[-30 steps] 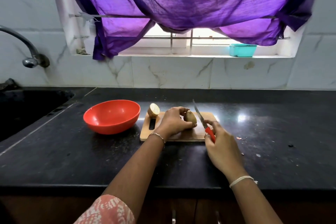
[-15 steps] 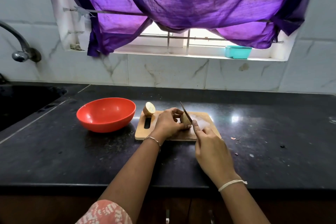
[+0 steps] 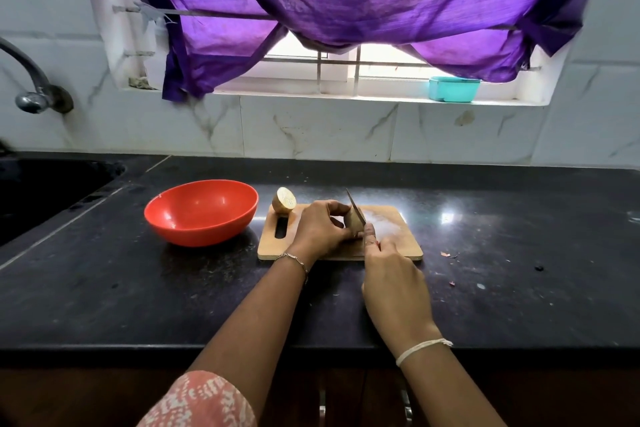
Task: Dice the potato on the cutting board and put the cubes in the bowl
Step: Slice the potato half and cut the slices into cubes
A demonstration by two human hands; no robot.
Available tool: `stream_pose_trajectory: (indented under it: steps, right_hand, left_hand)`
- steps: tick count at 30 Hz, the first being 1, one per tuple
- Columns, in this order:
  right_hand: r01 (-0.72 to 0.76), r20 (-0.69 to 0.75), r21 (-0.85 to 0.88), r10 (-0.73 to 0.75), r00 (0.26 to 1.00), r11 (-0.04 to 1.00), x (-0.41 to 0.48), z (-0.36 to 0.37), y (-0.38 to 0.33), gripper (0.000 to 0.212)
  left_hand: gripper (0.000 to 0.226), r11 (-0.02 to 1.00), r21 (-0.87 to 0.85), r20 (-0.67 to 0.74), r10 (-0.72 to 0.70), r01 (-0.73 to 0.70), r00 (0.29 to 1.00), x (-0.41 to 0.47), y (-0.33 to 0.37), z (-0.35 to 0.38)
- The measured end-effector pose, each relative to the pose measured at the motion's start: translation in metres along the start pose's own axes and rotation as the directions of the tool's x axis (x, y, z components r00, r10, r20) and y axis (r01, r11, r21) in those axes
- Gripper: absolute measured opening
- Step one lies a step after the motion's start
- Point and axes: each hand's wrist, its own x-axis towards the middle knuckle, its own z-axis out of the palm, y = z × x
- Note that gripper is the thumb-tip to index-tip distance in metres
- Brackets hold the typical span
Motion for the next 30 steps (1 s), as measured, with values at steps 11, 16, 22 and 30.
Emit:
stream_pose_trajectory:
  steps: [11, 16, 22, 30]
  right_hand:
    - [0.025, -0.025, -0.046, -0.026, 0.999, 0.999, 0.006, -0.001, -0.011, 0.061]
    - [0.043, 0.003, -0.058, -0.043, 0.999, 0.997, 0.003, -0.008, -0.01, 0.062]
    - [0.03, 0.029, -0.035, -0.029, 0.999, 0.999, -0.005, -0.011, -0.012, 0.06]
    - [0.021, 0.03, -0.042, -0.02, 0.999, 0.999, 0.013, -0.003, -0.017, 0.059]
  left_hand:
    - [0.045, 1.0, -0.013, -0.011, 0.017, -0.017, 1.0, 0.001, -0.001, 0.0]
    - [0.046, 1.0, -0.01, -0.027, 0.02, -0.02, 0.999, 0.001, -0.002, 0.0]
    - [0.048, 0.999, 0.007, -0.021, 0.044, -0.044, 0.999, 0.002, -0.005, 0.001]
    - [0.042, 0.999, -0.015, -0.034, 0.048, -0.048, 0.998, 0.0, -0.003, 0.002]
